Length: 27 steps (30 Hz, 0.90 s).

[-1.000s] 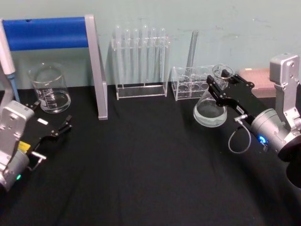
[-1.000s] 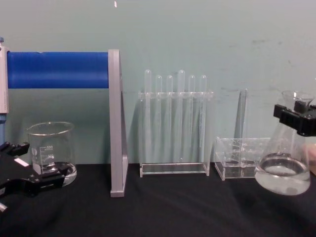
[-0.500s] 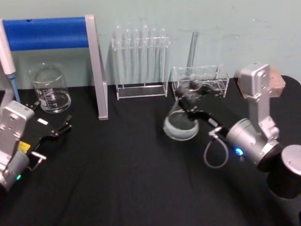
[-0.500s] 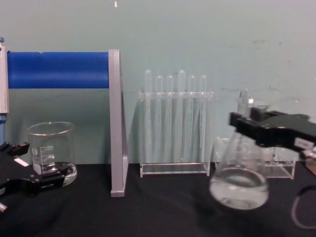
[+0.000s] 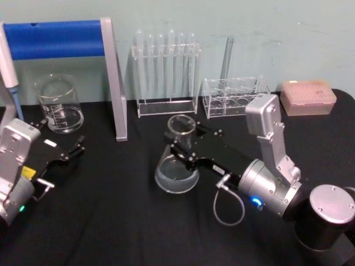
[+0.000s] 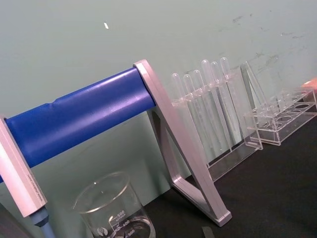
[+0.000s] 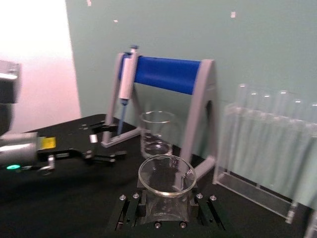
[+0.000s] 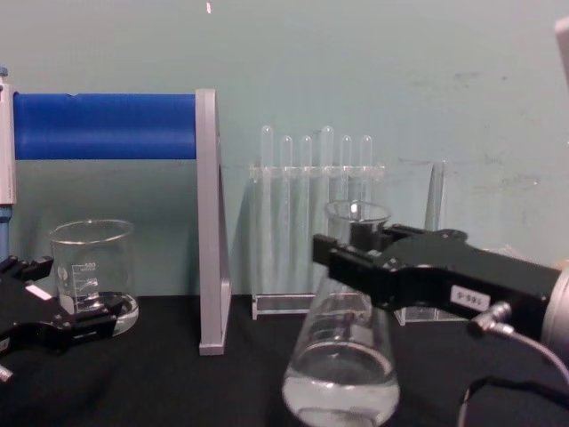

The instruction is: Grasp the erlenmeyer flask with one hand, shake it three times, then place it back.

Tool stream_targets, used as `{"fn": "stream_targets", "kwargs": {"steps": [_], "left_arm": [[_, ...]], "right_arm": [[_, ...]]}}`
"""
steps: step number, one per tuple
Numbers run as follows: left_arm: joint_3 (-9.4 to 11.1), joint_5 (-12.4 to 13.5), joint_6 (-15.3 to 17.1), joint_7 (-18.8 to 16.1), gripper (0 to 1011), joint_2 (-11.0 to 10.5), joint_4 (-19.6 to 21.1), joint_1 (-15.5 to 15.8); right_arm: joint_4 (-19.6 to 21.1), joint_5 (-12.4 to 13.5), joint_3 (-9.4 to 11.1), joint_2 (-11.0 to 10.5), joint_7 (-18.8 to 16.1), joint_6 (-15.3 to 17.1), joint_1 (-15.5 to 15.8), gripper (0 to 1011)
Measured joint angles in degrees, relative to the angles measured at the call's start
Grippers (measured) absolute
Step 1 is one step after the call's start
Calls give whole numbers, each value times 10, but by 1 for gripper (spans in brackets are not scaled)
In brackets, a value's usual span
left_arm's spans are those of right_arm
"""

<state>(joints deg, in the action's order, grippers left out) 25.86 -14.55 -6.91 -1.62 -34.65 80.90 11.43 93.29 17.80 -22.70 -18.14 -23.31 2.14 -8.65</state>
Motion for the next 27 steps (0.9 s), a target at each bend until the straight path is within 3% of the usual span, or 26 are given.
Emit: {"fn": "stream_targets", "kwargs": {"steps": [8, 15, 18, 27], "left_arm": [[0, 0, 0, 0, 1001, 0, 0, 0], [0, 0, 0, 0, 1001, 0, 0, 0], [0, 0, 0, 0, 1001, 0, 0, 0], [0, 0, 0, 0, 1001, 0, 0, 0]], "right_arm": [[11, 3, -25, -10, -14, -1, 1, 449], [10, 6, -33, -15, -13, -1, -2, 449], [5, 7, -31, -14, -9, -1, -4, 449], [-28, 10, 2, -11, 23, 1, -22, 449]]}}
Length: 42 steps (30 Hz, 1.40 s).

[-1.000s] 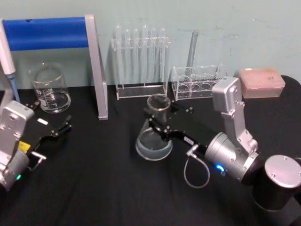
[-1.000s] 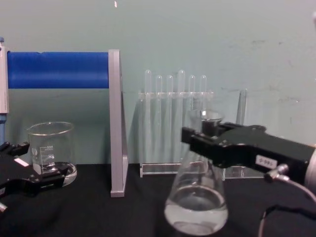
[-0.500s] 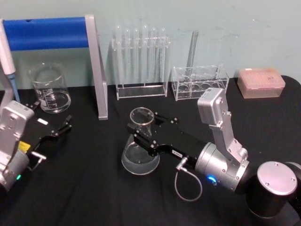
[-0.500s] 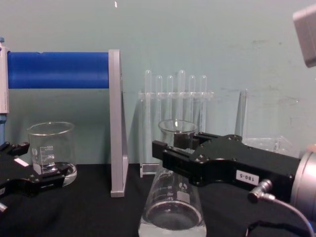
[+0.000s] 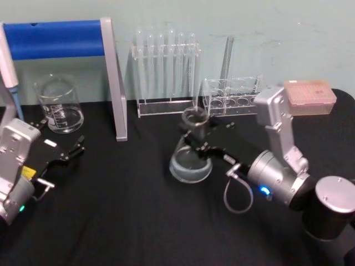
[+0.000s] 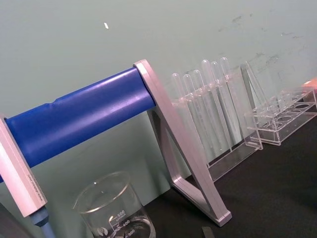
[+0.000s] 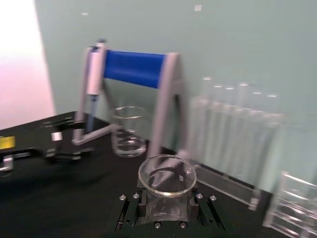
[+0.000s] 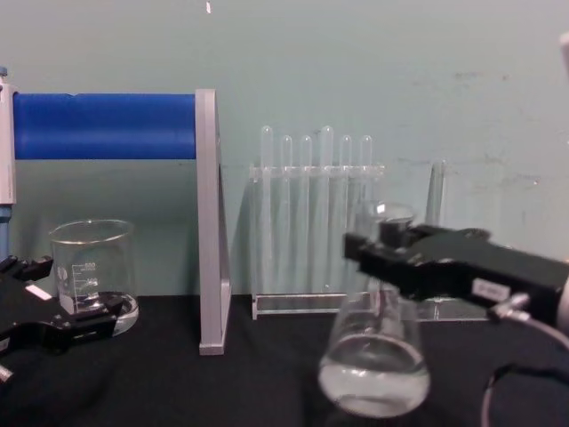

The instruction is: Grasp the erlenmeyer flask with one hand, shake it three times, then place it back.

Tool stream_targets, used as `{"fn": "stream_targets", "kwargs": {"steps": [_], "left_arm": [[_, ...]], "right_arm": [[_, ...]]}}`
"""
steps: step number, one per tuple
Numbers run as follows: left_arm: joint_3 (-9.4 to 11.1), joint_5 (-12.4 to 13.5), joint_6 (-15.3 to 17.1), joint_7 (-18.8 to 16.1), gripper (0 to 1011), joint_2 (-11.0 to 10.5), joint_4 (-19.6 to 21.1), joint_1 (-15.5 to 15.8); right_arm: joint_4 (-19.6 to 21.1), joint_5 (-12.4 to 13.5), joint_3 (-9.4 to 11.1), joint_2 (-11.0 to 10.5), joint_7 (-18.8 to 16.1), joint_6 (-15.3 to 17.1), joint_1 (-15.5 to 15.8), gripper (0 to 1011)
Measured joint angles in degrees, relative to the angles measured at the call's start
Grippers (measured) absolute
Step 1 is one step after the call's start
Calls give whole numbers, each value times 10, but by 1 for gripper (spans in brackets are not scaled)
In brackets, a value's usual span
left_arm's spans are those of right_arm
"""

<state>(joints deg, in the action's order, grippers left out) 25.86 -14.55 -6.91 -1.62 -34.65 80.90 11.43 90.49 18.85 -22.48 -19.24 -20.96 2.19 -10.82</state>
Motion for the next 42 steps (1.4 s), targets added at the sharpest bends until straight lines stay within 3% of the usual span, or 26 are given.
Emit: {"fn": "stream_targets", "kwargs": {"steps": [14, 21, 29, 42], "left_arm": [[0, 0, 0, 0, 1001, 0, 0, 0], [0, 0, 0, 0, 1000, 0, 0, 0], [0, 0, 0, 0, 1001, 0, 0, 0], [0, 0, 0, 0, 1001, 0, 0, 0]], "right_arm": [[-43, 5, 76, 3, 45, -6, -21, 449], [-50, 3, 96, 6, 52, -8, -22, 449], [-47, -1, 95, 10, 46, -8, -19, 449], [-13, -7, 46, 15, 7, -1, -3, 449]]}}
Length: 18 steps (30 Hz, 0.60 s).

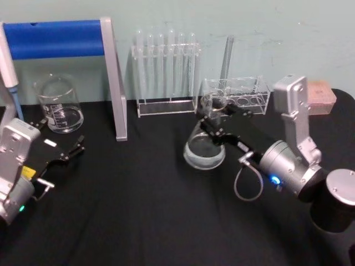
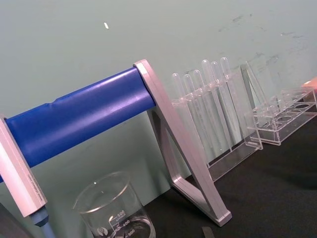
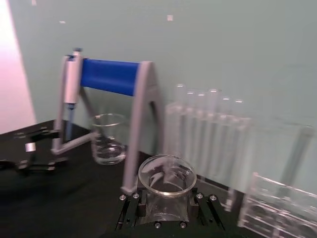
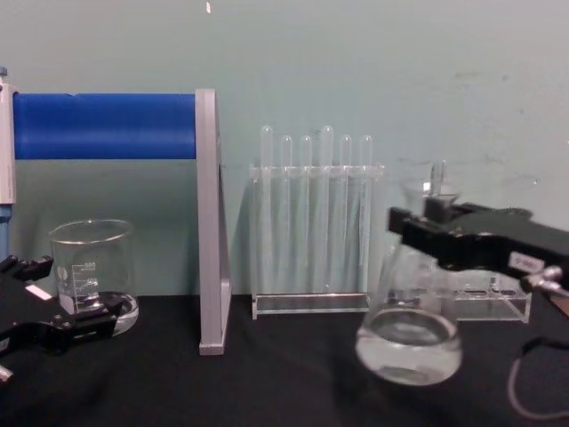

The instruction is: Grasp the erlenmeyer flask with one hand, shake it three times, then place it back.

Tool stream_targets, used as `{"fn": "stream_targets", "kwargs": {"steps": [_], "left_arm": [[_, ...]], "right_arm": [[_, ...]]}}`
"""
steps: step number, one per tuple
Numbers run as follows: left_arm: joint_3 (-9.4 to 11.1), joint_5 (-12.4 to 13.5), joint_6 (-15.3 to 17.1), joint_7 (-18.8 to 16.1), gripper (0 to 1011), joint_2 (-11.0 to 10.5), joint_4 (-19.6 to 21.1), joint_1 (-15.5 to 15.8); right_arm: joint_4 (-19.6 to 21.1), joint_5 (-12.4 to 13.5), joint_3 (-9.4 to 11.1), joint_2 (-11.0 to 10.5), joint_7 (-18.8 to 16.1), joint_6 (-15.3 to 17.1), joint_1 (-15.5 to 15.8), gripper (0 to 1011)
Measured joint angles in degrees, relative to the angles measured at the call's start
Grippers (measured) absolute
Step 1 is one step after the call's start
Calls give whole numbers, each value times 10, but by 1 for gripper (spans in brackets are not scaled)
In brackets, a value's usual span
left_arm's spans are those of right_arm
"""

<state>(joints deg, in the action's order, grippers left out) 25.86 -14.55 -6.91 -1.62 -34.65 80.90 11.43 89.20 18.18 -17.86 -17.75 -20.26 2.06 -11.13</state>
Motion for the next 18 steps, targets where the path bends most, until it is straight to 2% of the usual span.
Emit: {"fn": "stream_targets", "kwargs": {"steps": [9, 18], "left_arm": [[0, 0, 0, 0, 1001, 0, 0, 0], [0, 0, 0, 0, 1001, 0, 0, 0]], "right_arm": [[24, 1, -37, -3, -22, 2, 9, 449], [42, 4, -62, -9, -34, 4, 14, 449]]}}
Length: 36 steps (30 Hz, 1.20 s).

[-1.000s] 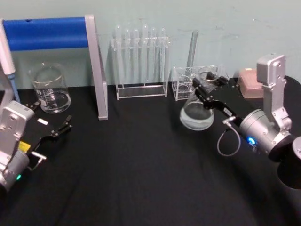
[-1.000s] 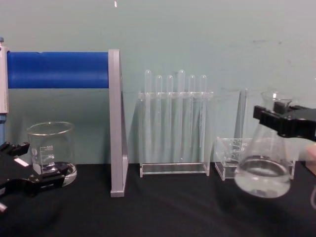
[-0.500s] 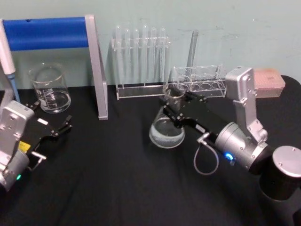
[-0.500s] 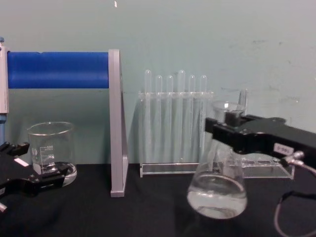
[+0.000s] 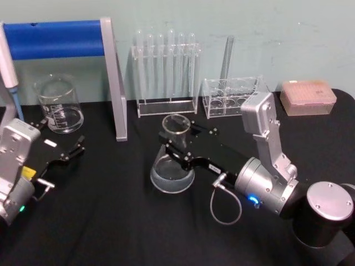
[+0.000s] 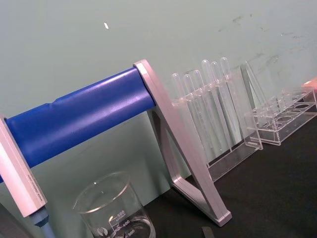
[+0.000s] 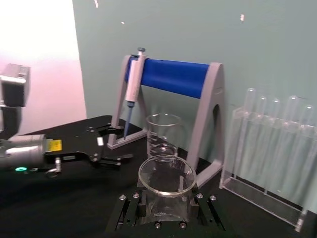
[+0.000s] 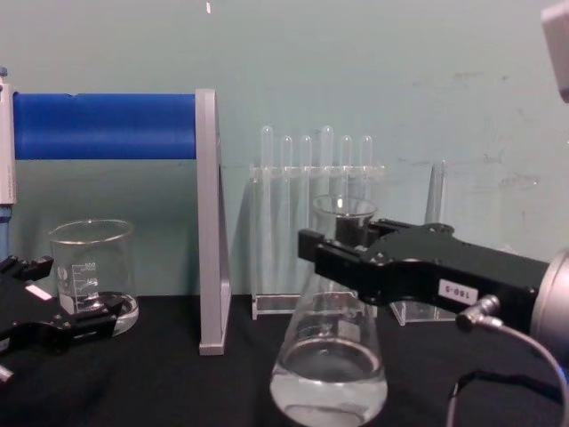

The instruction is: Grasp the erlenmeyer flask with one hand, shake it three times, then place it back.

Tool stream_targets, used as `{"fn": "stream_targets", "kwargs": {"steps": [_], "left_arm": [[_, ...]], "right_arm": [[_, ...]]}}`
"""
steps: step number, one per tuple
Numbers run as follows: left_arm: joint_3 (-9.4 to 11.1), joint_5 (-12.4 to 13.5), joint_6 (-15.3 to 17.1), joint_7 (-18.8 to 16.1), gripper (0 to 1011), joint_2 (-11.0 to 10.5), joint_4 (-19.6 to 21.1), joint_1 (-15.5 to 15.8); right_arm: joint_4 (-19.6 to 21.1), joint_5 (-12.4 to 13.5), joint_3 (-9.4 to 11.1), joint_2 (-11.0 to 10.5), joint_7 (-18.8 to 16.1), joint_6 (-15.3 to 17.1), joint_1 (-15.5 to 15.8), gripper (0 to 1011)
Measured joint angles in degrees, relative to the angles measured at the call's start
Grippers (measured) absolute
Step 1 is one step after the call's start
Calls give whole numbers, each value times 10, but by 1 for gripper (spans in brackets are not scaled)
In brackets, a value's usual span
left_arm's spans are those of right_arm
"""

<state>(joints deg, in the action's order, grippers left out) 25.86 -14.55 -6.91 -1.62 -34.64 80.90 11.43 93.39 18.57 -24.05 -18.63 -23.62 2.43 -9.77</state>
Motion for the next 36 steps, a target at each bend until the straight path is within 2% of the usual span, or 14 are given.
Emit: {"fn": "stream_targets", "kwargs": {"steps": [7, 14, 22, 32, 36], "left_arm": [[0, 0, 0, 0, 1001, 0, 0, 0], [0, 0, 0, 0, 1001, 0, 0, 0], [0, 0, 0, 0, 1001, 0, 0, 0], [0, 0, 0, 0, 1001, 0, 0, 0], [0, 0, 0, 0, 1001, 0, 0, 0]], "right_arm": [[7, 4, -12, -7, -6, 0, 1, 449], [-1, 6, -7, -10, 1, 0, -4, 449], [-20, 9, 19, -13, 23, -1, -13, 449], [-47, 11, 67, -13, 55, -9, -24, 449], [-54, 12, 80, -11, 62, -11, -27, 449]]}}
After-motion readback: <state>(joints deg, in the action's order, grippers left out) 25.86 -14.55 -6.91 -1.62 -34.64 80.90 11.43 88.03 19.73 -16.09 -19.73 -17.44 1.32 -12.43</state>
